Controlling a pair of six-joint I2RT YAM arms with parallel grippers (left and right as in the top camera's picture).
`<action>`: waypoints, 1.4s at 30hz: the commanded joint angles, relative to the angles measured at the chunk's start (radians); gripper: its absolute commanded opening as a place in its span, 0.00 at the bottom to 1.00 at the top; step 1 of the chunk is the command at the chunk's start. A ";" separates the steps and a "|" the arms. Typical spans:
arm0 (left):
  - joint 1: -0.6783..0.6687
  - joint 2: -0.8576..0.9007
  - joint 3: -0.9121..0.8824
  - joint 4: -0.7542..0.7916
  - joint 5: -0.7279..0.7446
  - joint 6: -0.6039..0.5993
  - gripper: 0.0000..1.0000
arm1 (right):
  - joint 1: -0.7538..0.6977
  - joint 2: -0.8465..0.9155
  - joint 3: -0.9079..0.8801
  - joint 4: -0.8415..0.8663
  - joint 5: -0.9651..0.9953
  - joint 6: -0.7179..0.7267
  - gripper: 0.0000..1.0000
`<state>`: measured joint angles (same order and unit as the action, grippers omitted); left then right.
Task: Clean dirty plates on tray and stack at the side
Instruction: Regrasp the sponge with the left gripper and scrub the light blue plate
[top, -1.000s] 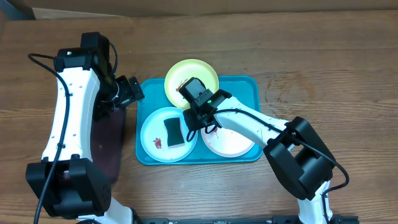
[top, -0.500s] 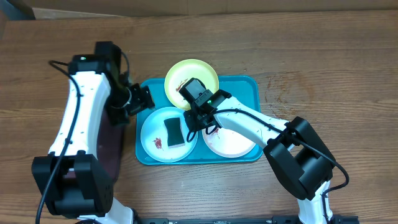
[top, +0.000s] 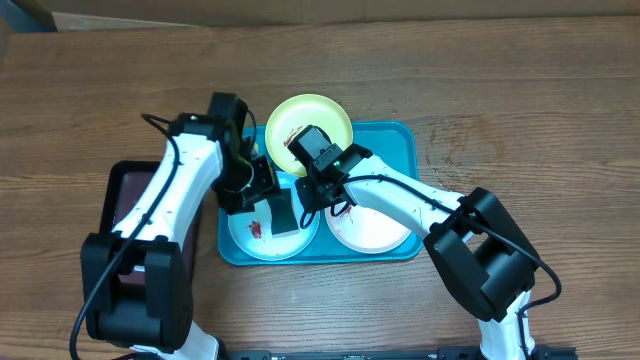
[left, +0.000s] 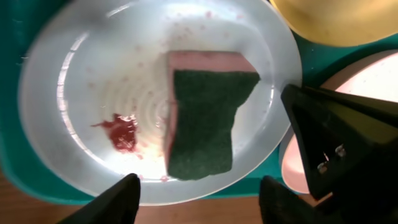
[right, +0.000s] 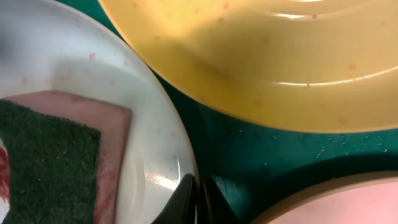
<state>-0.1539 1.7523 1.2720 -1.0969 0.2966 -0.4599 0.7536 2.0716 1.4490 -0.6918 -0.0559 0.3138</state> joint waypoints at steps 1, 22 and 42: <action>-0.019 -0.007 -0.043 0.047 0.035 -0.021 0.68 | -0.002 0.011 0.010 0.003 0.011 0.004 0.05; -0.023 -0.006 -0.207 0.286 0.037 -0.080 0.57 | -0.002 0.011 0.010 0.002 0.011 0.004 0.06; -0.024 -0.006 -0.210 0.303 0.026 -0.079 0.46 | -0.002 0.011 0.010 0.002 0.011 0.004 0.05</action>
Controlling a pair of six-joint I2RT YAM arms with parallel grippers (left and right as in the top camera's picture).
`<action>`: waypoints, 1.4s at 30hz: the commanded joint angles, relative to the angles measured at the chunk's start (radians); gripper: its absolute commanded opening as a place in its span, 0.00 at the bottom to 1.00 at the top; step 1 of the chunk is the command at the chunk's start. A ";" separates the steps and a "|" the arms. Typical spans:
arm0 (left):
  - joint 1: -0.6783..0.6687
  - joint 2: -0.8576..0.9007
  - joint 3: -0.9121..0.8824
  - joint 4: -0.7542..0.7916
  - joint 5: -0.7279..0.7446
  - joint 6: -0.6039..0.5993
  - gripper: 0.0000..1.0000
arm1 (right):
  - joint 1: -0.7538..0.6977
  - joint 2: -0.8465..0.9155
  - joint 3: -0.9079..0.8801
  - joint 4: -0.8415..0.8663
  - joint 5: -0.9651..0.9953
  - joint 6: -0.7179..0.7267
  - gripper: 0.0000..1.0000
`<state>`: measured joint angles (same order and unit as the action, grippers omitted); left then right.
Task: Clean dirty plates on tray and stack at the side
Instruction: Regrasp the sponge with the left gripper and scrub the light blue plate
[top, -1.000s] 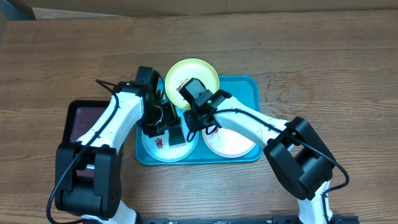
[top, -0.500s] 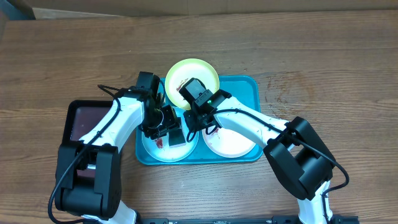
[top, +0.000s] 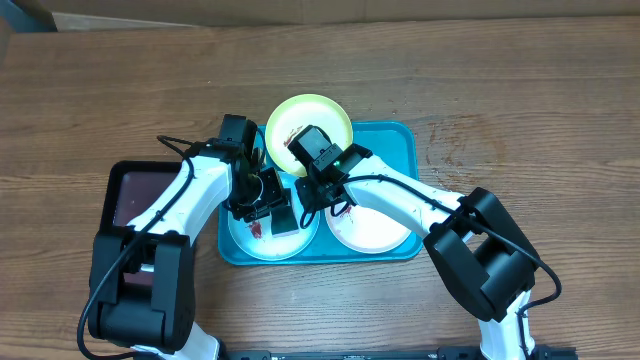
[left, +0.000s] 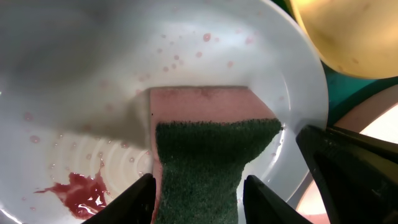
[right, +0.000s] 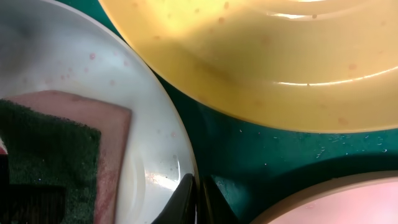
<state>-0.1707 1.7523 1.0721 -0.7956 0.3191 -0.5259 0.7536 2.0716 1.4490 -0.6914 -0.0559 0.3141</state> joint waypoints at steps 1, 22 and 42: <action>-0.008 -0.006 -0.010 0.001 -0.002 -0.013 0.44 | -0.002 0.011 0.010 0.002 0.011 0.003 0.05; -0.035 -0.006 -0.017 0.007 -0.068 -0.014 0.38 | -0.002 0.011 0.010 -0.001 0.011 0.003 0.05; -0.035 0.076 -0.017 0.015 -0.056 -0.021 0.23 | -0.002 0.011 0.010 -0.001 0.011 0.003 0.06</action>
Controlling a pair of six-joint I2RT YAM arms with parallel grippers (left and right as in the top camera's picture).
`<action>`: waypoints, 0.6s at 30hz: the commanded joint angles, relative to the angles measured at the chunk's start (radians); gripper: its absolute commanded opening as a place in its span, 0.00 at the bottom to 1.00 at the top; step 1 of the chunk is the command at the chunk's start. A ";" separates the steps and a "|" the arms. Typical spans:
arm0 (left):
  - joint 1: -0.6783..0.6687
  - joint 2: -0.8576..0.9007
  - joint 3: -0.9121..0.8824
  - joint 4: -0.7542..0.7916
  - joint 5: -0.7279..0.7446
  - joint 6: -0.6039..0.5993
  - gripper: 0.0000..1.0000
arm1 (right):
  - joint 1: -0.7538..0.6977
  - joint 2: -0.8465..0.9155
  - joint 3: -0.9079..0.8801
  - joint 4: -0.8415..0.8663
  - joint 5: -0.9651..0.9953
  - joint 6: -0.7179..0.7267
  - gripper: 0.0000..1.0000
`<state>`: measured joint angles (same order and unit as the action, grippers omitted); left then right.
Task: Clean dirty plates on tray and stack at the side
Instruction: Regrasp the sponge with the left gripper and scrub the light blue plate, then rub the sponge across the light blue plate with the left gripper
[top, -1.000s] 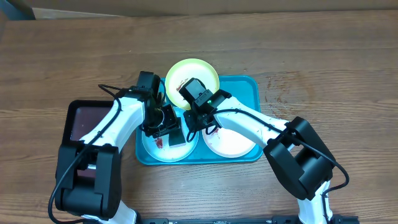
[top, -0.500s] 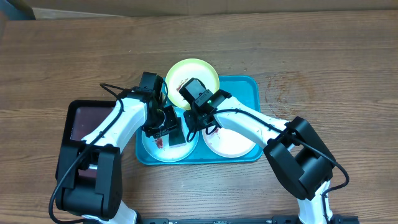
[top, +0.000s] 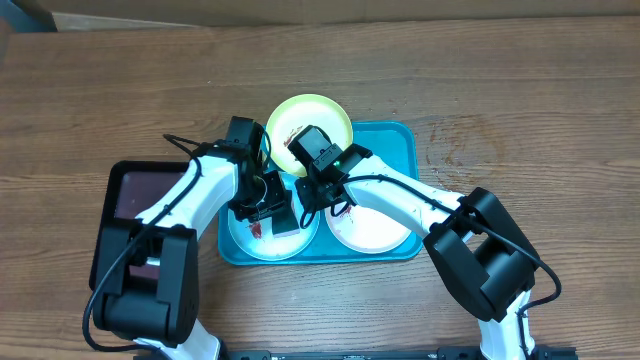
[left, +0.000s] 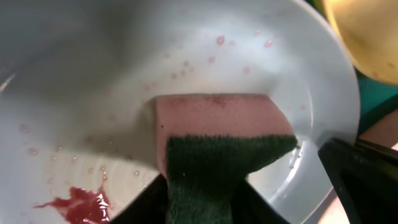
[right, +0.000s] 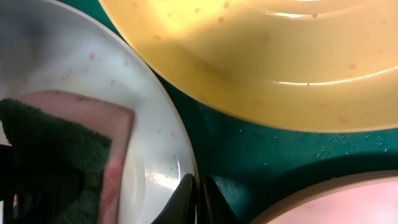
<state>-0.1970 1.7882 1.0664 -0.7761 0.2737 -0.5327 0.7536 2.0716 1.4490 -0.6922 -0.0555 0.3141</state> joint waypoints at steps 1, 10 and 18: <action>-0.009 0.039 -0.011 -0.005 -0.011 -0.014 0.16 | -0.002 0.011 0.010 0.000 0.011 0.003 0.05; 0.032 0.039 -0.008 -0.034 -0.047 -0.014 0.04 | -0.002 0.011 0.010 -0.001 0.011 0.002 0.05; 0.131 0.039 -0.008 -0.156 -0.378 -0.014 0.04 | -0.002 0.011 0.010 0.000 0.011 -0.001 0.05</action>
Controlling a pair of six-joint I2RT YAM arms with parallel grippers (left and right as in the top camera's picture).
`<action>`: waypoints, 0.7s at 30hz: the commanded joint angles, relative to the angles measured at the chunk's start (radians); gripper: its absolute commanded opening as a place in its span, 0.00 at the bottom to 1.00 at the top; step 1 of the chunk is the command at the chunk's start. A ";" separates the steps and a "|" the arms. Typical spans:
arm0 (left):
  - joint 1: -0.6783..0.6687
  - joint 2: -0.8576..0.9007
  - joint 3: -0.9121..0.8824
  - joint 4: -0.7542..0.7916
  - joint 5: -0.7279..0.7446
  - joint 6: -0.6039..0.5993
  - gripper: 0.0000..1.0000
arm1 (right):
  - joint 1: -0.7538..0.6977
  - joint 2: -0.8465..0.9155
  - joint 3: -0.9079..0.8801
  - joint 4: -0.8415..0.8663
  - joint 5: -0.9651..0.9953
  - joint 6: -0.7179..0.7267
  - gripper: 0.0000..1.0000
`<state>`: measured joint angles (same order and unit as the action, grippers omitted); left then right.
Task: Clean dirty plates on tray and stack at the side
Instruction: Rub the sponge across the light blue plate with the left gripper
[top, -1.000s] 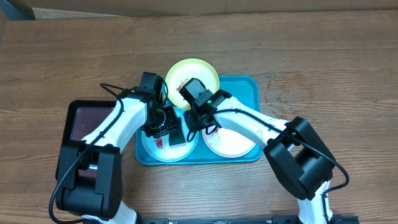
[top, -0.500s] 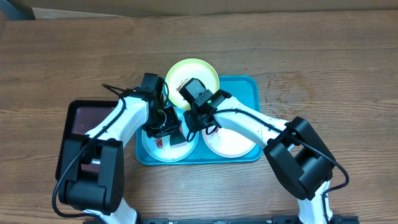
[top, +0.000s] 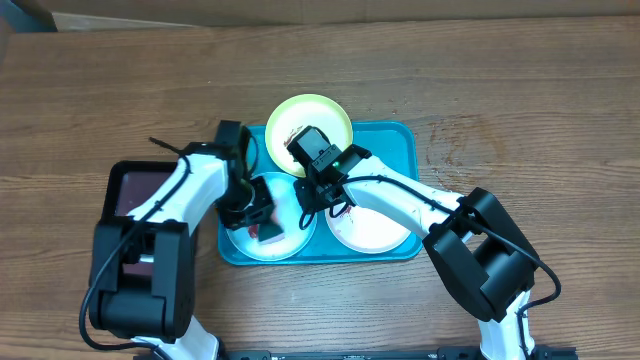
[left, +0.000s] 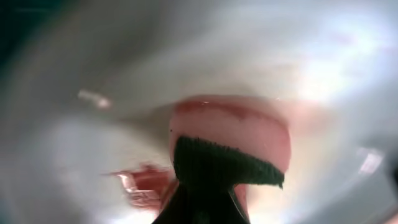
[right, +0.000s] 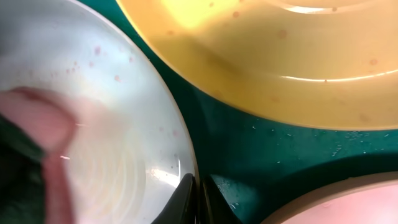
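Observation:
A white plate (top: 243, 243) with a red smear (left: 144, 183) lies at the left of the teal tray (top: 400, 140). My left gripper (left: 203, 208) is shut on a pink and green sponge (left: 229, 140), pressed onto that plate beside the smear; the left wrist view is blurred. My right gripper (right: 198, 194) is shut on the white plate's rim (right: 180, 155) at its right side. A speckled yellow plate (top: 310, 120) leans on the tray's far edge. A pink plate (top: 375, 230) lies at the tray's right.
A dark rectangular tray (top: 125, 195) sits on the wooden table left of the teal tray, under my left arm. The yellow plate (right: 280, 56) and the pink plate (right: 354, 202) lie close to my right fingers.
My left gripper has moved with the sponge from the plate's right side towards its middle, up to the red smear. My right gripper still pinches the plate's rim.
At first the sponge lay flat on the white plate with my left gripper open above it and my right gripper shut on the rim. Then the left fingers stood on either side of the sponge, then shut on it. Now the sponge is at the smear.

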<state>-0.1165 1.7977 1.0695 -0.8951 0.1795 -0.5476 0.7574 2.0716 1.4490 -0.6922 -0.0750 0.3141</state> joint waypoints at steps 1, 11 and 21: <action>0.059 0.029 -0.011 -0.044 -0.317 0.001 0.04 | -0.006 0.011 0.010 0.000 0.031 -0.001 0.05; 0.083 0.023 0.099 -0.109 -0.401 0.020 0.04 | -0.007 0.011 0.010 -0.001 0.033 -0.001 0.05; 0.079 0.024 0.242 -0.140 0.221 0.267 0.04 | -0.006 0.011 0.010 0.014 0.030 0.020 0.04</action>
<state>-0.0322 1.8095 1.3033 -1.0386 0.1200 -0.4122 0.7578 2.0716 1.4490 -0.6811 -0.0738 0.3172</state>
